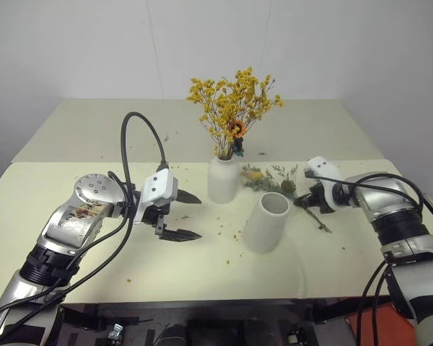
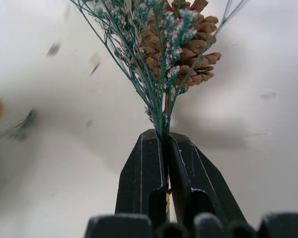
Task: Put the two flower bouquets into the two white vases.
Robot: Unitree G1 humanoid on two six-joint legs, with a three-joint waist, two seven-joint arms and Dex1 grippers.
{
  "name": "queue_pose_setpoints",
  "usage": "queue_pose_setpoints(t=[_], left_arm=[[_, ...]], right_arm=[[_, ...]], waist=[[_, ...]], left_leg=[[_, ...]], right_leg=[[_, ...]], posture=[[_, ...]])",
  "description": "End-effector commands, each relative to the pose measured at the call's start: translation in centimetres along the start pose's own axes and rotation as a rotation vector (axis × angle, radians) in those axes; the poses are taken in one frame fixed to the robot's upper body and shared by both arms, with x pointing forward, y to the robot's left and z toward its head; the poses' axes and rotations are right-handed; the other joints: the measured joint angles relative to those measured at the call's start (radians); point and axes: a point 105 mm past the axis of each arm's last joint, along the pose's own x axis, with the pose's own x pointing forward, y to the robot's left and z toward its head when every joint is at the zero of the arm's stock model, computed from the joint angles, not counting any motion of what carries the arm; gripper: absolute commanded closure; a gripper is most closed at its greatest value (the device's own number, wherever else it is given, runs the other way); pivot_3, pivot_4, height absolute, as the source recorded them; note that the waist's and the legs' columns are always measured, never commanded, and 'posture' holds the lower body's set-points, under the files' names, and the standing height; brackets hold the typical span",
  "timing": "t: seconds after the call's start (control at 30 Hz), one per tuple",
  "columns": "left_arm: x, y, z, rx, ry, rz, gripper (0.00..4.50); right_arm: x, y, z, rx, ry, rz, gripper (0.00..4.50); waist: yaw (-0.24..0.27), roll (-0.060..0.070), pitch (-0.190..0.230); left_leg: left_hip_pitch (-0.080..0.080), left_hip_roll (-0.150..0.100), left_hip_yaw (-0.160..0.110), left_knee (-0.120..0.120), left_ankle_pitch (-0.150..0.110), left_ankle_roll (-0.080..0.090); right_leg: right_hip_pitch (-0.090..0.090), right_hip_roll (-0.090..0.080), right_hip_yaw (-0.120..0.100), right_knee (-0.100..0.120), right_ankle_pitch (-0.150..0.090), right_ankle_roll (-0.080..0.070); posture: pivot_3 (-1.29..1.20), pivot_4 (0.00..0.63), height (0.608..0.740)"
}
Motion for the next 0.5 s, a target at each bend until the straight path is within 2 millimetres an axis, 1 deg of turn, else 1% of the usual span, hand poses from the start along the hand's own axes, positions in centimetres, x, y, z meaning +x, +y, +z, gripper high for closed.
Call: queue_pose_setpoints(t=[0.03,0.17,0.23,0.27,0.33,0.37,0.47,0.5], left_arm=[[-0.8,0.0,1.0,0.042,-0.022,0.023,0.0],[-1.1,0.0,1.0,0.039,-0.021,0.011,0.0],[-1.1,0.1,1.0,0.04,-0.021,0.007,0.0],[-1.2,0.2,1.0,0.042,-0.019,0.004,0.0],[-1.1,0.4,1.0,0.046,-0.017,-0.002,0.0],[-1.1,0.5,1.0,0.048,-0.017,-0.004,0.0],[-1.2,1.2,1.1,0.05,-0.025,0.001,0.0],[-1.3,1.5,1.1,0.051,-0.024,0.007,0.0]], right_arm=[[-4.2,-2.0,3.0,0.039,-0.208,-0.146,4.13],[-8.3,-3.2,4.9,0.157,-0.421,-0.329,4.13],[-10.6,-3.3,5.7,0.207,-0.572,-0.398,4.13],[-11.9,-3.1,6.3,0.224,-0.677,-0.44,4.13],[-14.2,-2.2,6.9,0.259,-0.876,-0.49,4.13],[-14.9,-1.8,7.0,0.275,-0.936,-0.507,4.13],[-17.2,1.0,7.5,0.309,-1.163,-0.433,4.13],[-17.9,1.8,7.4,0.36,-1.233,-0.391,4.13]], waist=[[0.001,0.0,0.0],[0.001,0.0,0.0],[-0.001,0.0,0.0],[-0.001,0.0,0.0],[-0.001,0.0,0.0],[-0.001,0.0,0.0],[0.0,0.0,0.0],[0.0,0.0,0.0]], left_leg=[[0.0,0.0,0.0,0.0,0.0,0.0],[-0.001,0.0,0.0,-0.001,0.0,0.0],[0.0,0.0,0.0,-0.001,0.0,0.0],[0.0,0.0,0.0,0.0,0.0,0.0],[0.0,0.0,-0.001,-0.001,0.0,0.0],[0.0,0.0,-0.001,0.0,0.0,0.0],[0.0,0.0,-0.001,0.0,0.0,0.0],[0.0,0.0,-0.001,0.0,0.0,0.0]], right_leg=[[0.0,0.0,0.0,0.0,0.0,0.0],[0.0,0.0,0.0,0.0,0.0,0.0],[0.0,0.0,0.0,0.0,0.0,0.0],[0.0,0.0,0.0,0.0,0.0,0.0],[0.0,0.001,0.0,0.001,-0.001,0.001],[0.0,0.001,0.0,0.002,-0.001,0.002],[-0.001,0.001,0.0,0.003,-0.001,0.003],[0.0,0.0,0.0,0.003,-0.001,0.003]], posture=[[0.0,0.15,0.74],[0.0,0.15,0.74],[0.0,0.15,0.74],[0.0,0.15,0.74],[0.0,0.15,0.74],[0.0,0.15,0.74],[0.0,0.15,0.74],[0.0,0.15,0.74]])
